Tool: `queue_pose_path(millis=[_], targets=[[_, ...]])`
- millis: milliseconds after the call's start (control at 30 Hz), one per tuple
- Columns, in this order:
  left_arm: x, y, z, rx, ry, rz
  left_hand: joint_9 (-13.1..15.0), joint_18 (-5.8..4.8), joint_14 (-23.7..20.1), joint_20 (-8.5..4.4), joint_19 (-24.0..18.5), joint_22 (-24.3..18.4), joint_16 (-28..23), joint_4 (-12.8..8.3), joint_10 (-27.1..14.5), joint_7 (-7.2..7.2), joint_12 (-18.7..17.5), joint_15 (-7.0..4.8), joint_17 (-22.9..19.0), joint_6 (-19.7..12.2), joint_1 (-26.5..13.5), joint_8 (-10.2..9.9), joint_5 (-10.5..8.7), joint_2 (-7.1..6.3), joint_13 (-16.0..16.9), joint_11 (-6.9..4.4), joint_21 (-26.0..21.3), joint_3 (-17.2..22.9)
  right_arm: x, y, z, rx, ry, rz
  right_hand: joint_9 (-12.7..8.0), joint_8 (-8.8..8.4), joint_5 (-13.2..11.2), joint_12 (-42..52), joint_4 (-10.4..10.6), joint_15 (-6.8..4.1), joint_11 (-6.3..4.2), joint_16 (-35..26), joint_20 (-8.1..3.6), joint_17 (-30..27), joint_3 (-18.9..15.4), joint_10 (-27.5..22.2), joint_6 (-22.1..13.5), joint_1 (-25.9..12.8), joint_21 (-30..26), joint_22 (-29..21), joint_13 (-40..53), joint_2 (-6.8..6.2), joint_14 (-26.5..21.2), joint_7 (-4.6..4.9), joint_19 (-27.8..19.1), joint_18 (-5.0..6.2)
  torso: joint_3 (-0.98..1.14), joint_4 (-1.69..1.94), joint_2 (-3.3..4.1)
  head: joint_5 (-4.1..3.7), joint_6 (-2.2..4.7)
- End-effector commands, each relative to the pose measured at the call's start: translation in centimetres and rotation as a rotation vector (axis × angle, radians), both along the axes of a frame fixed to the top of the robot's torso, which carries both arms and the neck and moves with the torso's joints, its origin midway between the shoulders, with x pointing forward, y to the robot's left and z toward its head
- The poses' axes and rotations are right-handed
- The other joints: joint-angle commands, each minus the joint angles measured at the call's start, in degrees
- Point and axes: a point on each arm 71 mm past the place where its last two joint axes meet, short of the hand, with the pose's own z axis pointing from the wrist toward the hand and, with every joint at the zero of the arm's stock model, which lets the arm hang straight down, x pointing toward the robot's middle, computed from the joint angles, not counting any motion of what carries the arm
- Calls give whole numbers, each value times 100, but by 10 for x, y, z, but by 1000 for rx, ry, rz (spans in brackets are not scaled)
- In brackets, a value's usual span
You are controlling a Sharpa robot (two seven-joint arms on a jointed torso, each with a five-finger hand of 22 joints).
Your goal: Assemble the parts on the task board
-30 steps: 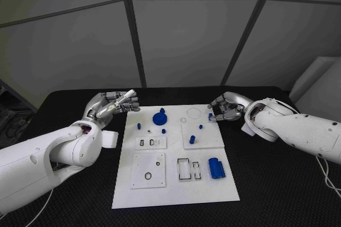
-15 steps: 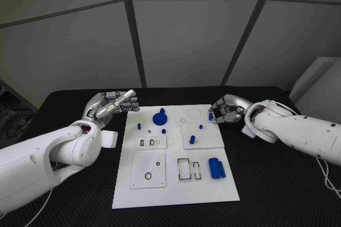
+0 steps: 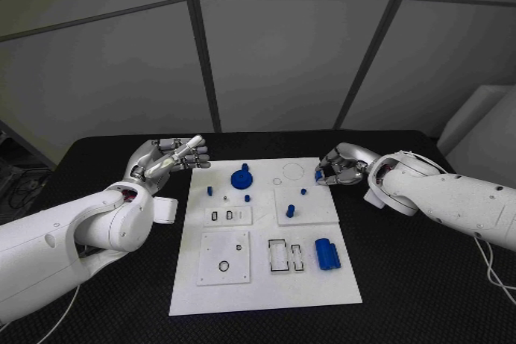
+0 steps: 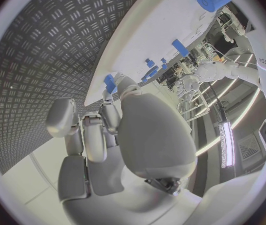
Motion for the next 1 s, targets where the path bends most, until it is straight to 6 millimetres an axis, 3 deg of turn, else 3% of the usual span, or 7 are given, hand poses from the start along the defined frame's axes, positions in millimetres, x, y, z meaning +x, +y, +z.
queue_pose_path(millis=[33, 500, 833, 1000], targets=[[0, -1, 2, -1, -13, -12, -1, 30, -24, 5, -51, -7, -19, -30, 28, -3, -18, 17, 6, 29, -9, -26, -25, 47, 1, 4, -22, -8, 0, 1, 0, 0, 12, 4, 7, 23, 3, 18, 1, 25, 2, 2, 8, 1292, 12, 38, 39, -3, 23, 5, 5, 50, 542, -14, 47, 1, -2, 2, -2, -1, -2], [0, -1, 2, 0, -11, -13, -2, 31, -23, 6, -52, -10, -21, -31, 24, 0, -20, 18, 6, 26, -9, -27, -24, 53, 0, 6, -25, -7, 1, 5, -2, -3, 15, 3, 2, 46, 1, 59, -7, 12, -13, 29, -3, 1344, 37, 74, 118, 0, 65, 81, 46, 98, 555, -31, 95, -13, -3, 5, -1, 0, -17], [0, -1, 2, 0, -11, -12, -2, 32, -23, 6, -52, -11, -21, -32, 23, 1, -21, 18, 6, 25, -9, -28, -24, 54, 0, 7, -26, -6, 2, 6, 0, 3, -14, -13, 49, 272, 56, 152, -67, -101, -156, 73, -93, 1426, 190, 153, 581, 54, 144, 214, 144, 319, 576, -204, 180, -36, 0, 3, -1, 11, -20], [0, 0, 2, 0, -11, -11, -2, 32, -23, 6, -52, -11, -21, -32, 23, 1, -21, 18, 6, 25, -9, -28, -24, 54, 0, 7, -26, -6, 2, 6, 2, 6, -42, -26, 40, 311, -380, 154, -167, -153, -206, 83, -155, 1444, 389, 164, 637, 151, 165, 249, 154, 502, 580, -248, 200, -44, 2, -1, -1, 20, -23]])
